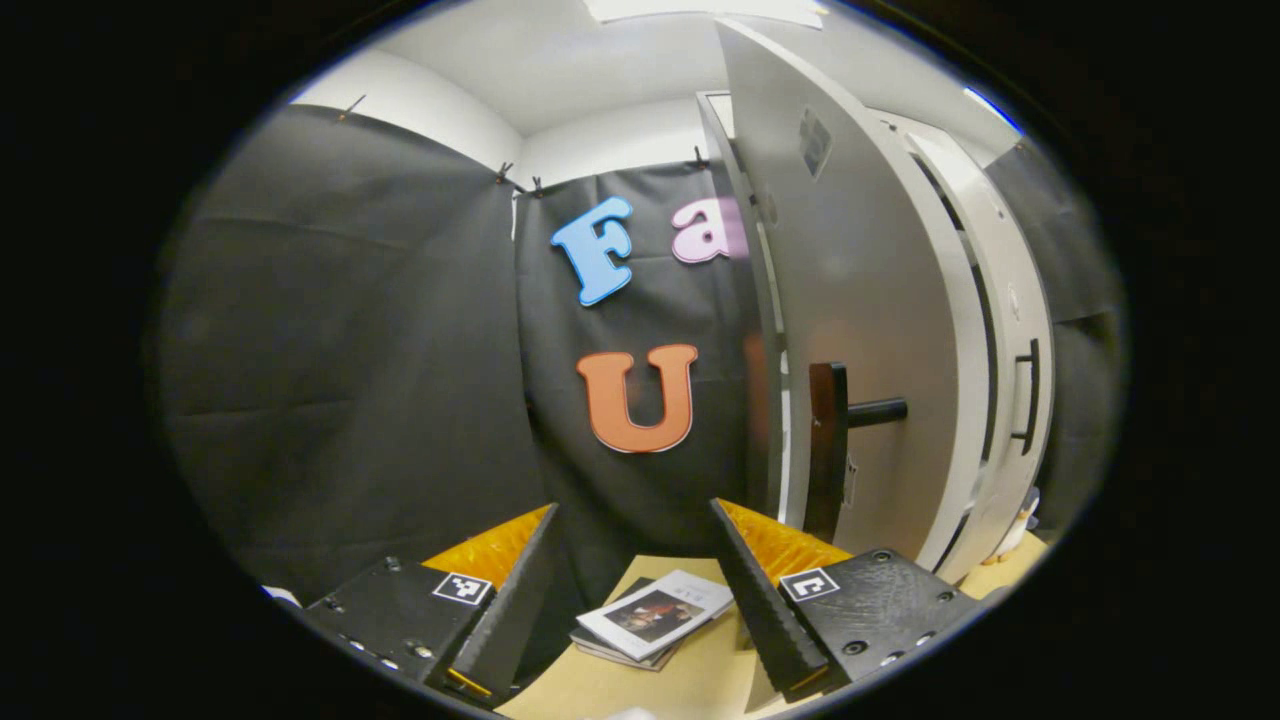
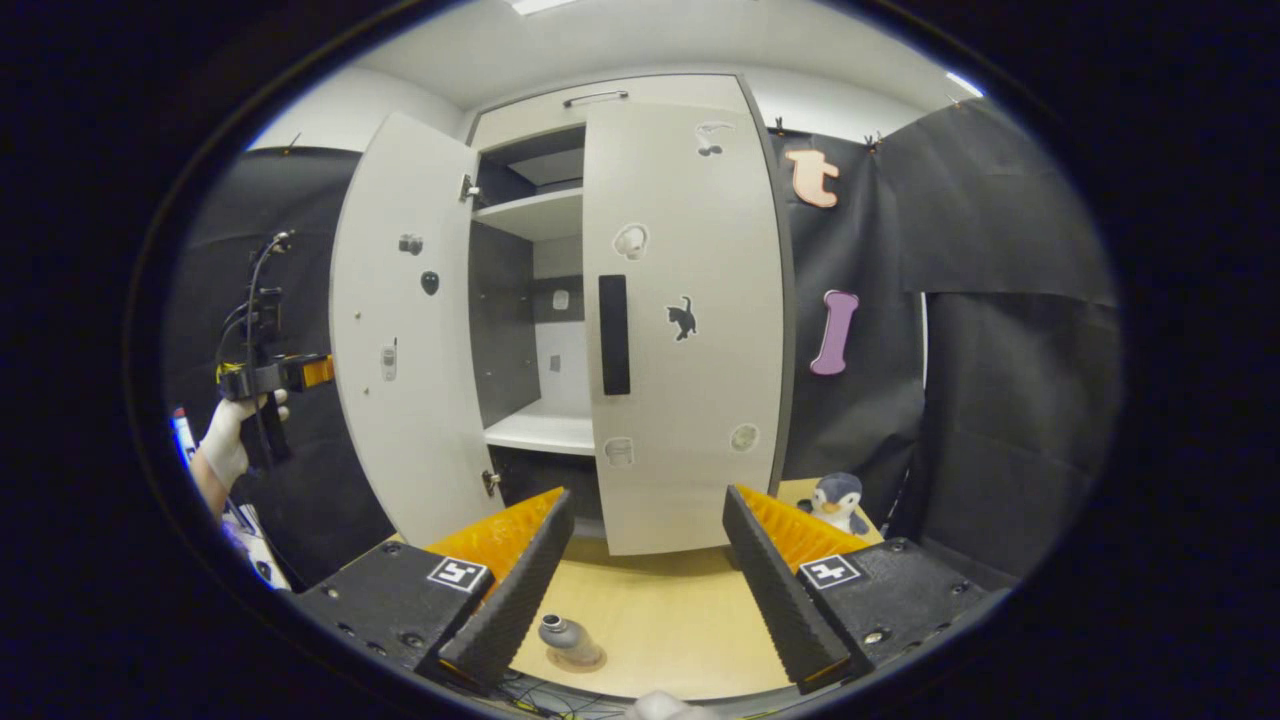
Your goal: Grasp the bottle in the cabinet with the left hand and place it on the coaster, then close the right door with the right hand and the left door with the left hand.
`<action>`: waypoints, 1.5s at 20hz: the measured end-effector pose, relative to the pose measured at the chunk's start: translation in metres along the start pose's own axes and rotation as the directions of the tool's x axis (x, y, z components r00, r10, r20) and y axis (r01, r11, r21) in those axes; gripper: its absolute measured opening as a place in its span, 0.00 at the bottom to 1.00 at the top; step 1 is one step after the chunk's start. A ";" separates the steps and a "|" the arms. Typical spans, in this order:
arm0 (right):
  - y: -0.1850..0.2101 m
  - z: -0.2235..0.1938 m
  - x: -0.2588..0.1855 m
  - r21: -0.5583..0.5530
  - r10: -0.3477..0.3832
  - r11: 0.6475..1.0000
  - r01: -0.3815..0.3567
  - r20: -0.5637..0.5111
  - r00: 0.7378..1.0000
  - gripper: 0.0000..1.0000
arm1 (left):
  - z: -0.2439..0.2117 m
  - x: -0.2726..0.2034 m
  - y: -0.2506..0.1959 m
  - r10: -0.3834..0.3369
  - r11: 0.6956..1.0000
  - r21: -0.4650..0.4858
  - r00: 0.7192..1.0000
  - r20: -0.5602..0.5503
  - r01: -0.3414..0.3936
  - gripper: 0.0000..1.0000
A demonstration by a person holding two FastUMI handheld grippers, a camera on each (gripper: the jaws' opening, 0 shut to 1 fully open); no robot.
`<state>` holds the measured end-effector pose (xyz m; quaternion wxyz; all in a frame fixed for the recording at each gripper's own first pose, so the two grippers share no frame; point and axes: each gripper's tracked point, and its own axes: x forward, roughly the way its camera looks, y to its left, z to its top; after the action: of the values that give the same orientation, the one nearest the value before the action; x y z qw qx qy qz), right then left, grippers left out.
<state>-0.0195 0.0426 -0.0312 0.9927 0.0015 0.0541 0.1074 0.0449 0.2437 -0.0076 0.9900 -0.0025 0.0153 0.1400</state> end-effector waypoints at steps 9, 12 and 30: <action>-0.065 0.001 -0.016 0.011 0.044 0.999 -0.044 0.004 0.999 0.98 | 0.005 -0.022 -0.076 -0.010 1.000 -0.011 1.000 -0.010 0.010 0.88; -0.095 0.001 -0.018 0.011 0.028 1.000 -0.028 -0.006 1.000 0.98 | 0.003 -0.021 -0.111 -0.042 0.999 -0.025 0.999 -0.017 0.042 0.89; -0.115 0.023 -0.011 0.012 -0.029 1.000 0.028 0.045 0.999 0.96 | 0.000 -0.108 -0.196 -0.171 0.985 -0.004 0.984 -0.048 0.171 0.98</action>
<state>-0.0033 -0.0715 -0.0089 0.9951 0.0087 0.0323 0.0930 -0.0042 0.0259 -0.0042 0.9977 -0.0070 0.0388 0.0544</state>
